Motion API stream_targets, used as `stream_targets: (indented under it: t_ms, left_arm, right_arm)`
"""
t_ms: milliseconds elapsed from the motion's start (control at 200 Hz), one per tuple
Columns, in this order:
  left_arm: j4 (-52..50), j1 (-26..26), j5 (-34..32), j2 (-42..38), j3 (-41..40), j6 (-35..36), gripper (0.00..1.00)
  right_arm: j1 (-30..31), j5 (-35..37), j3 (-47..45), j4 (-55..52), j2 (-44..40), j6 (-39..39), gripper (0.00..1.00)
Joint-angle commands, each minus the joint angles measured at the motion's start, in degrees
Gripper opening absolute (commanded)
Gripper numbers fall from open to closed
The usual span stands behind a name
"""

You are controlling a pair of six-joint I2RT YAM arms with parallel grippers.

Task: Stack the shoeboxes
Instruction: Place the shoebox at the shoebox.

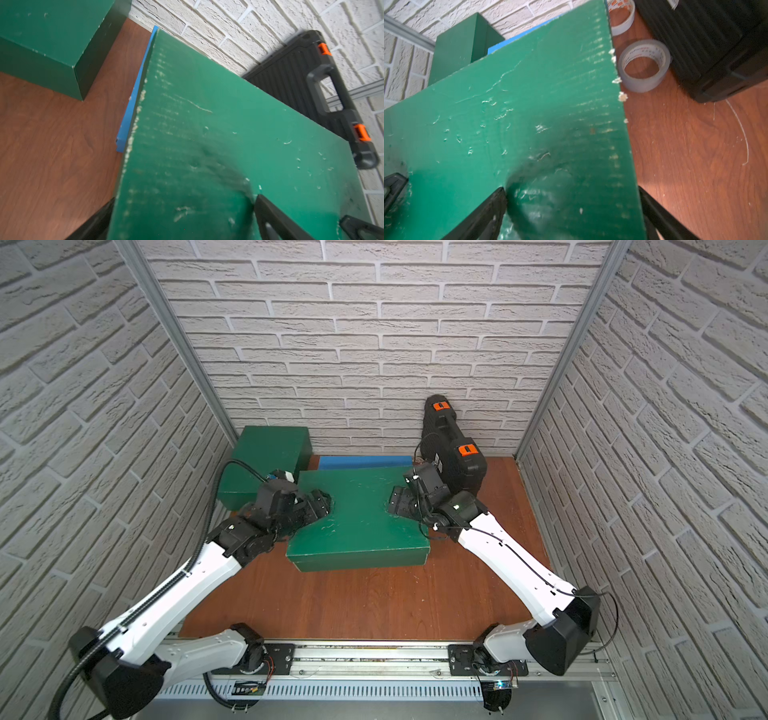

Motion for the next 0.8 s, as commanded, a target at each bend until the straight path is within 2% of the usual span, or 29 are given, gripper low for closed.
stream_targets:
  t_ms: [0,390,660,795]
  left_arm:
    - [12.4,-1.0,13.3,3.5,5.5,2.1,0.98]
    - [15.2,9.7,25.6,18.3,13.9,1.1,0.98]
    - [19.7,13.1,30.5,24.8,17.3,1.2,0.98]
    - [20.7,14.0,32.0,27.1,18.3,1.0,0.98]
  right_arm:
    - [1.3,-10.3,4.8,9.6,4.2,-0.9,0.92]
    - [-6.2,-15.0,15.0,8.6,17.0,-2.7,0.92]
    - [-10.8,-20.7,18.3,11.0,24.1,-3.3,0.91]
    - [-12.7,-21.0,19.6,10.3,26.3,-4.1,0.91]
